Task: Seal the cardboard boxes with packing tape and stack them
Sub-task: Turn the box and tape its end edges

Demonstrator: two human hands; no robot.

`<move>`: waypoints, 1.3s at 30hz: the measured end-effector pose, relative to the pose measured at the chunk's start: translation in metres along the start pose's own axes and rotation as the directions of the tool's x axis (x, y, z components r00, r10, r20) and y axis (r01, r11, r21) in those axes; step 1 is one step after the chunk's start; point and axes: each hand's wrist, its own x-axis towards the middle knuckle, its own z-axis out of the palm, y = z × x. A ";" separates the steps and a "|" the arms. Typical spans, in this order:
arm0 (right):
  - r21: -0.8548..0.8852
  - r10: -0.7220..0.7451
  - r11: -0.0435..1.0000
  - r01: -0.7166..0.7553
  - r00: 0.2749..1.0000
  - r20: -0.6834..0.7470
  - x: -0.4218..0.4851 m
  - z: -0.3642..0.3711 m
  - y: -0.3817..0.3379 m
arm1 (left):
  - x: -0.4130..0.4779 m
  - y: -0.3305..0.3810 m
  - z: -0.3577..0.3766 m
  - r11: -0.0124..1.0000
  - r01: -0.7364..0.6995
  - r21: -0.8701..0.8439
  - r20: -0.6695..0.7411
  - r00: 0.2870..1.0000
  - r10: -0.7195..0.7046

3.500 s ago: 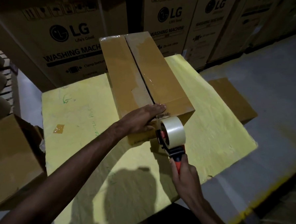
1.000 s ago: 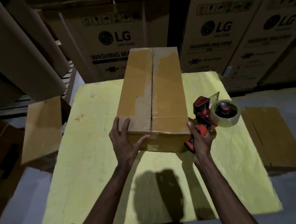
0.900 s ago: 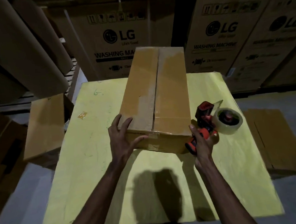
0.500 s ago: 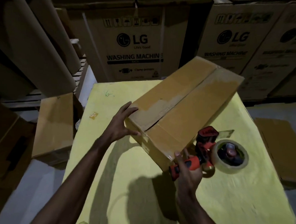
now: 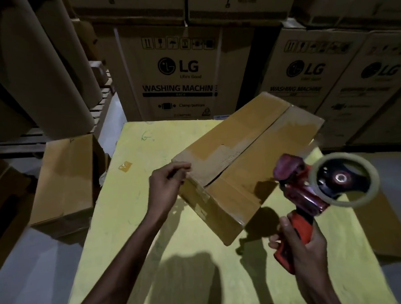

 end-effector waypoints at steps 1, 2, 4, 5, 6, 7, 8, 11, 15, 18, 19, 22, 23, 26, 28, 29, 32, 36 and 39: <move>-0.012 0.015 1.000 -0.014 0.998 0.067 -0.002 0.000 -0.007 | -0.004 0.016 0.005 0.996 0.058 -0.064 0.094 0.994 -0.052; -0.027 0.024 0.999 -0.021 0.992 0.120 -0.004 0.003 -0.013 | -0.008 0.031 0.010 0.985 0.123 -0.121 0.180 0.979 -0.100; -0.066 0.018 0.998 -0.004 0.978 0.209 -0.010 0.012 -0.020 | -0.012 0.051 0.021 0.946 0.271 -0.179 0.306 0.929 -0.208; -0.088 0.007 0.996 0.015 0.969 0.247 -0.012 0.017 -0.022 | -0.012 0.057 0.026 0.911 0.361 -0.198 0.357 0.892 -0.276; -0.110 -0.001 0.993 0.033 0.960 0.280 -0.014 0.020 -0.022 | -0.012 0.060 0.028 0.859 0.460 -0.223 0.416 0.842 -0.343; -0.135 -0.006 0.990 0.050 0.952 0.306 -0.015 0.023 -0.022 | -0.012 0.062 0.029 0.791 0.558 -0.252 0.476 0.783 -0.401; -0.164 -0.007 0.984 0.064 0.945 0.326 -0.016 0.025 -0.022 | -0.014 0.062 0.029 0.716 0.641 -0.276 0.530 0.723 -0.443; -0.245 -0.008 0.963 0.109 0.924 0.381 -0.017 0.027 -0.024 | -0.023 0.053 0.024 0.605 0.756 -0.251 0.555 0.624 -0.550; -0.318 -0.010 0.934 0.162 0.902 0.431 -0.016 0.028 -0.032 | -0.038 0.037 0.009 0.460 0.829 -0.319 0.607 0.551 -0.572; -0.362 -0.024 0.909 0.209 0.890 0.455 -0.014 0.027 -0.039 | -0.044 0.035 0.000 0.435 0.818 -0.377 0.610 0.572 -0.548; -0.372 -0.028 0.902 0.219 0.889 0.456 -0.013 0.027 -0.040 | -0.043 0.034 -0.002 0.433 0.811 -0.394 0.606 0.583 -0.541; -0.366 -0.033 0.905 0.218 0.892 0.451 -0.010 0.029 -0.039 | -0.039 0.031 -0.007 0.491 0.771 -0.405 0.563 0.633 -0.530; -0.359 -0.033 0.907 0.219 0.888 0.459 -0.010 0.030 -0.040 | -0.037 0.031 -0.009 0.522 0.757 -0.393 0.548 0.648 -0.528; -0.361 -0.005 0.906 0.219 0.860 0.509 -0.006 0.032 -0.042 | -0.025 0.033 -0.016 0.653 0.697 -0.295 0.494 0.697 -0.521; -0.370 0.023 0.902 0.221 0.834 0.552 -0.002 0.035 -0.043 | -0.011 0.036 -0.020 0.710 0.667 -0.226 0.472 0.713 -0.519; -0.383 0.030 0.894 0.233 0.821 0.570 0.000 0.039 -0.044 | -0.003 0.037 -0.022 0.721 0.660 -0.210 0.459 0.718 -0.523; -0.429 0.028 0.852 0.300 0.793 0.609 0.011 0.054 -0.048 | 0.028 0.033 -0.028 0.781 0.609 -0.139 0.415 0.752 -0.513; -0.474 -0.008 0.752 0.458 0.725 0.689 0.033 0.083 -0.052 | 0.066 0.026 -0.040 0.862 0.498 0.093 0.343 0.797 -0.497; -0.498 -0.041 0.679 0.538 0.706 0.707 0.050 0.107 -0.056 | 0.091 0.025 -0.048 0.894 0.404 0.194 0.298 0.844 -0.446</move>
